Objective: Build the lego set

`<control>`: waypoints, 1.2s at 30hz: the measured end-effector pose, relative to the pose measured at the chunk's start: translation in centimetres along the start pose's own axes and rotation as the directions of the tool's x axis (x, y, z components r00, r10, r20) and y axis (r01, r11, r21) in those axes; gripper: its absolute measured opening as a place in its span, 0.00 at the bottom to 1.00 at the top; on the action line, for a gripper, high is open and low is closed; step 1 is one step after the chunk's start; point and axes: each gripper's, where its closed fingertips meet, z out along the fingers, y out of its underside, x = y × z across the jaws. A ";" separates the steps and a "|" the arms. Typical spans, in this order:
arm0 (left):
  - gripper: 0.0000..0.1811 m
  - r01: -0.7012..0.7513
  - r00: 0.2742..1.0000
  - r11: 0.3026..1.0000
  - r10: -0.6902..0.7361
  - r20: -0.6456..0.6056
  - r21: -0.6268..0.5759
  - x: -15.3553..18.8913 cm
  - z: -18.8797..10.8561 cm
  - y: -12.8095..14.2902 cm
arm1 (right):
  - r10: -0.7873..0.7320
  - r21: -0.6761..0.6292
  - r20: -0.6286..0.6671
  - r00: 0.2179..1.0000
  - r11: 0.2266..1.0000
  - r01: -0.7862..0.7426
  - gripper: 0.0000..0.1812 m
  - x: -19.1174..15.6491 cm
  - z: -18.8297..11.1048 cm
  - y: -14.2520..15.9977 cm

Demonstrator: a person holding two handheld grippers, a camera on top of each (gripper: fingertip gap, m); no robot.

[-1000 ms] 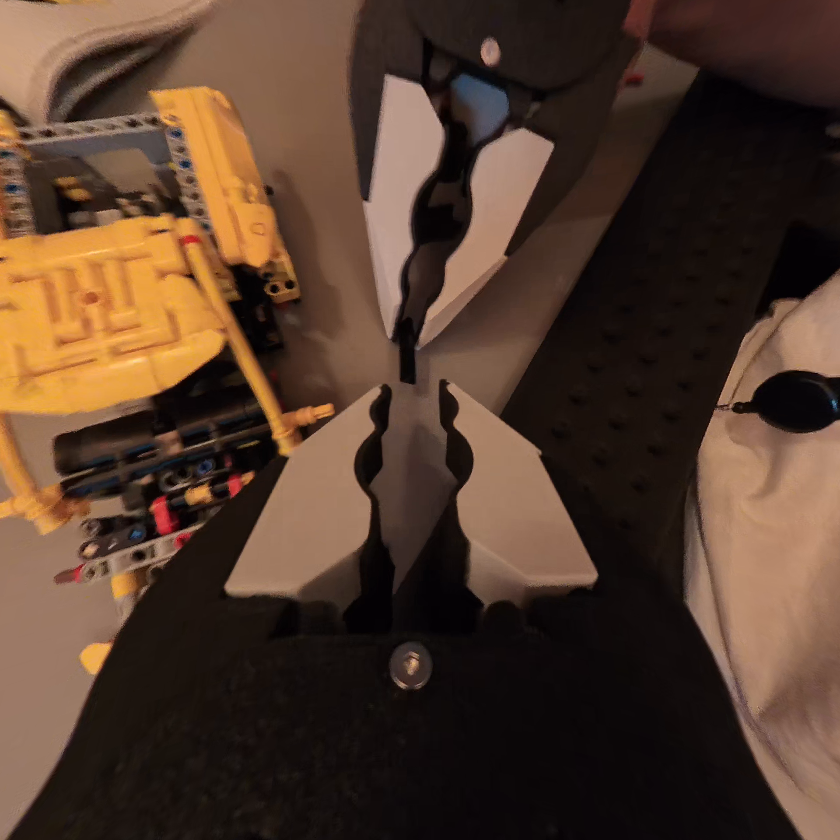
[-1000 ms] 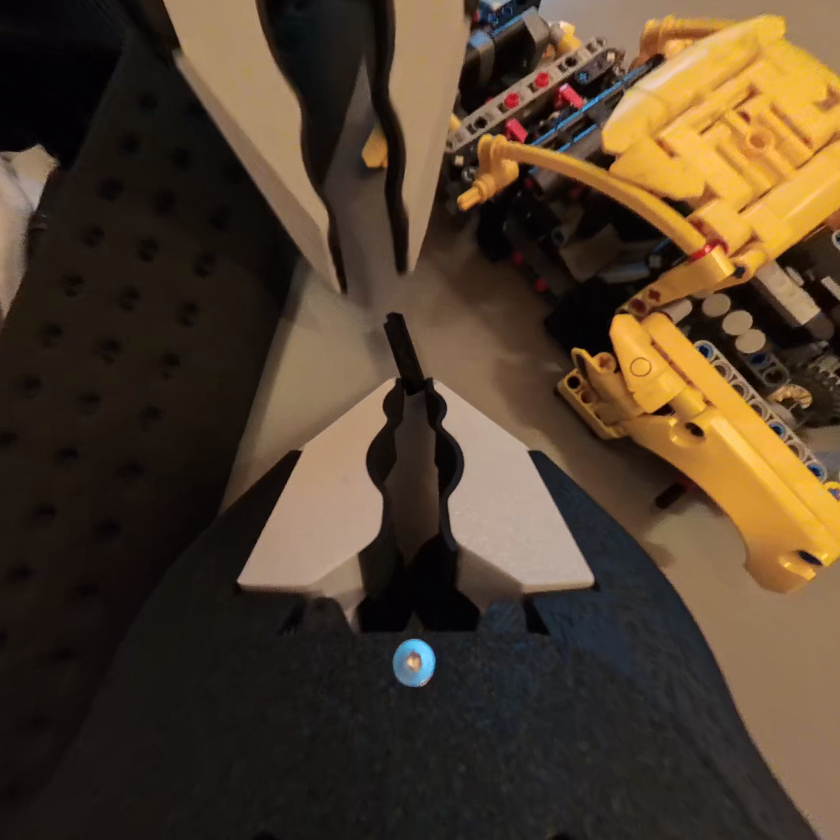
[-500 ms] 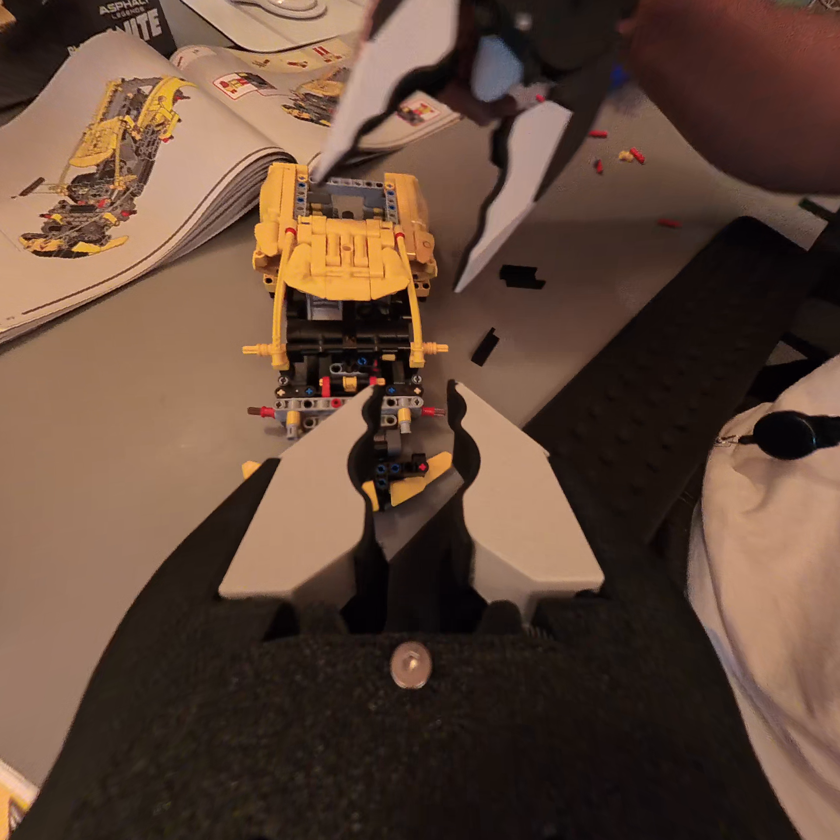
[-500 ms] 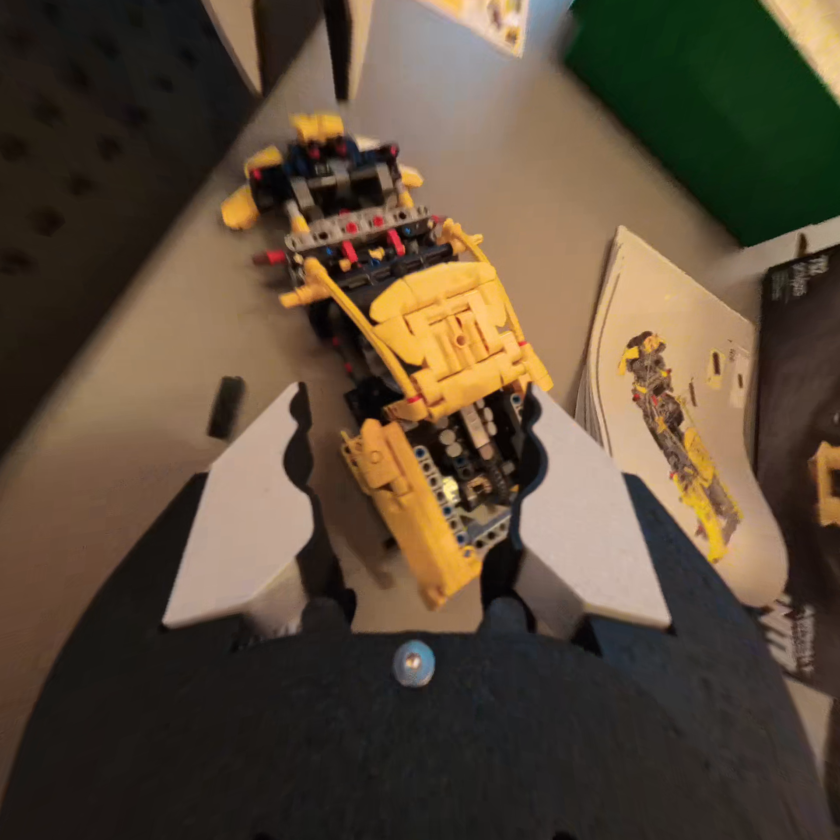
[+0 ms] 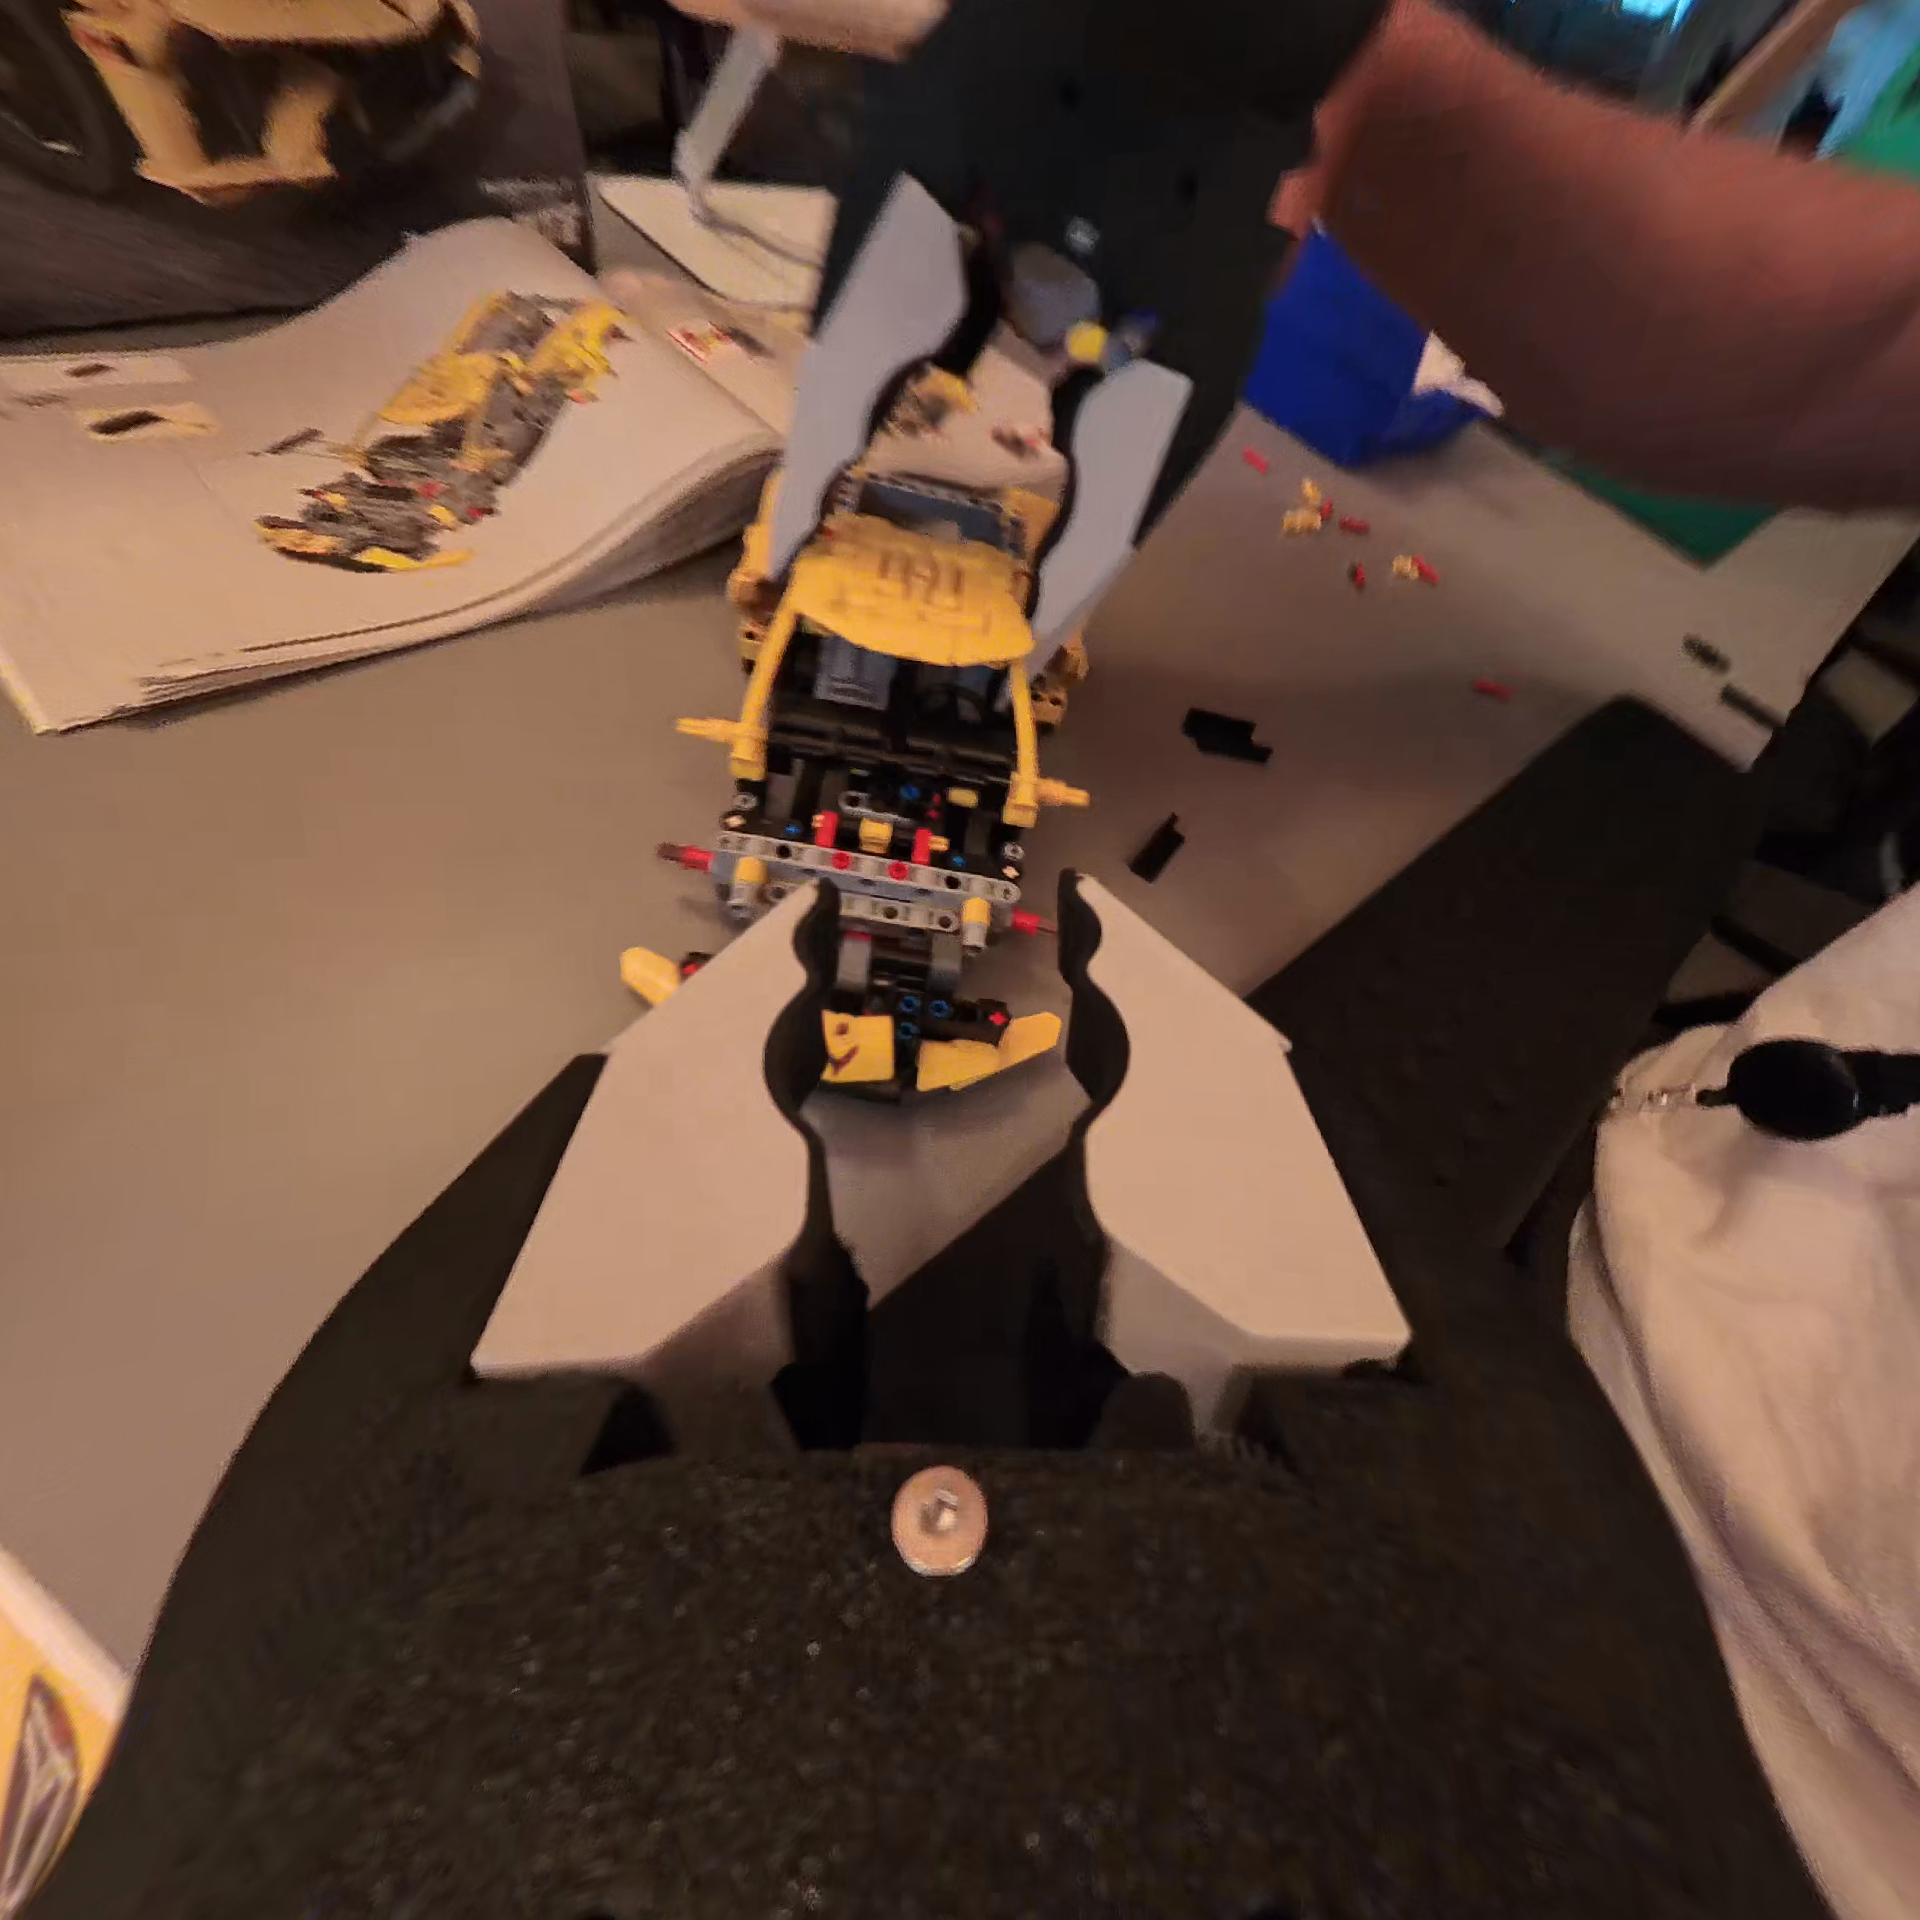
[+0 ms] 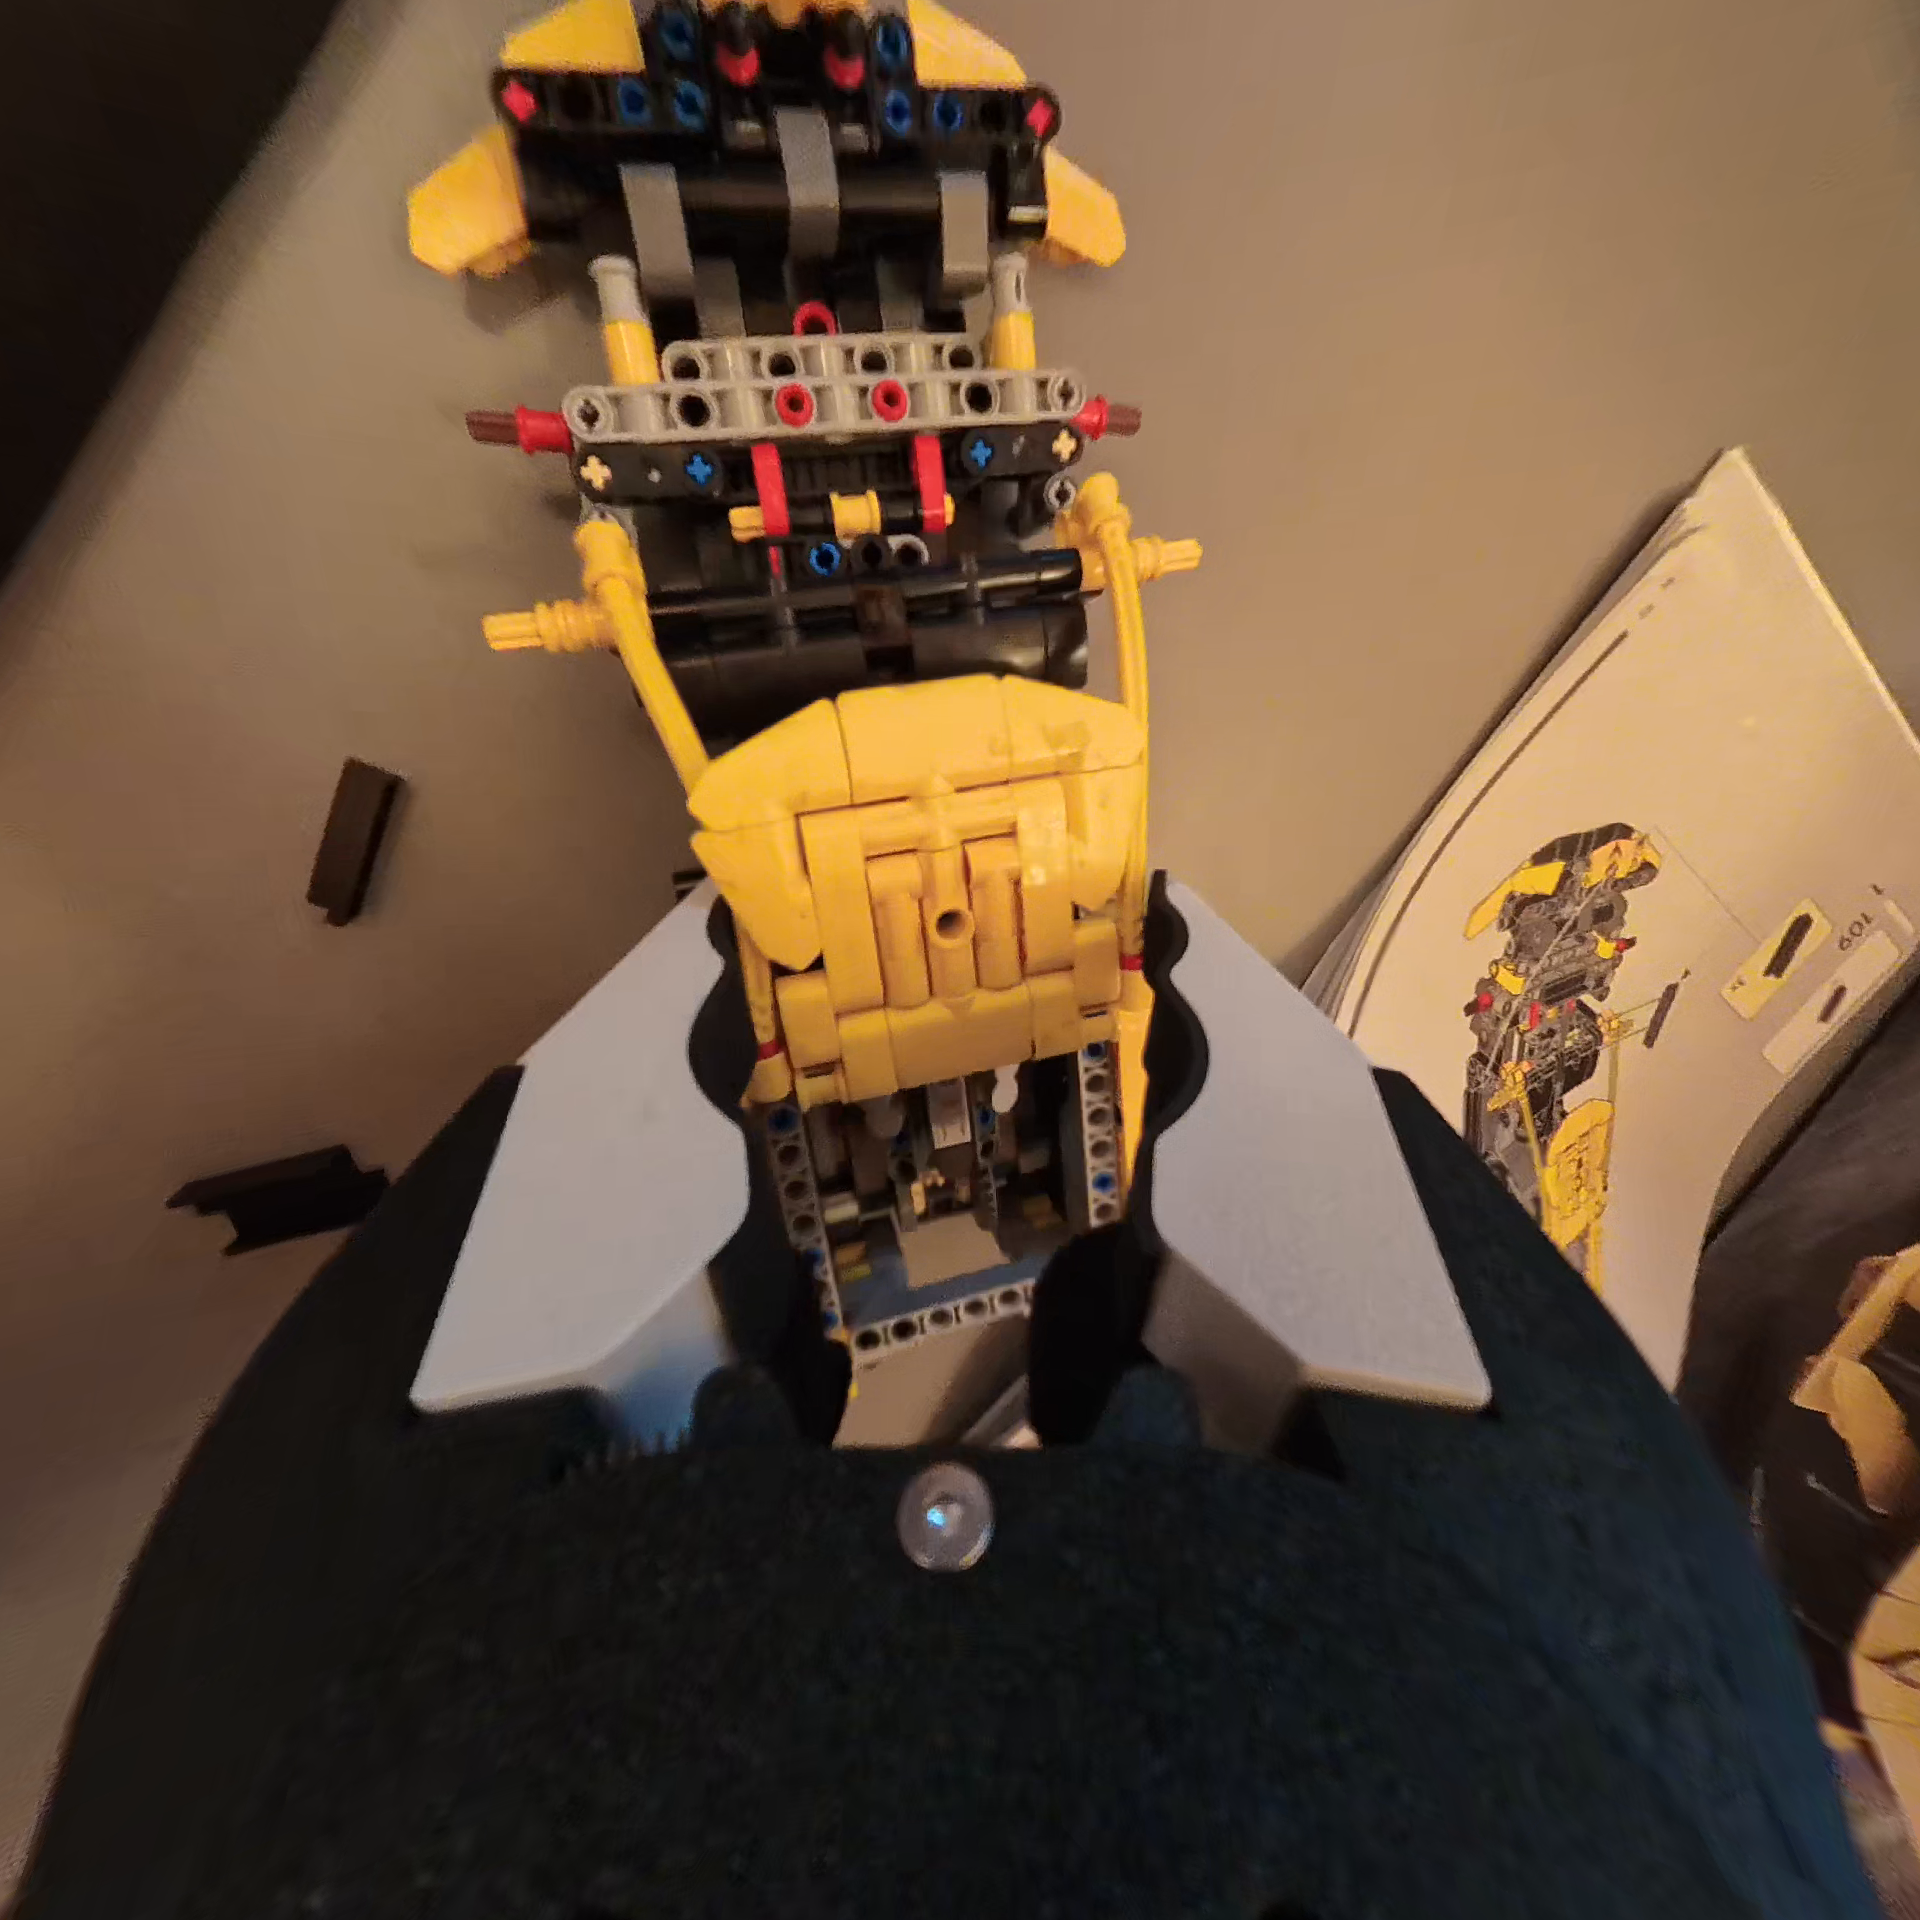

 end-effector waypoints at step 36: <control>0.28 0.448 0.886 0.676 -0.423 -0.190 0.585 0.8 9.8 -9.4 | 0.460 0.435 0.014 0.888 0.797 -0.419 0.31 2.3 -8.8 1.7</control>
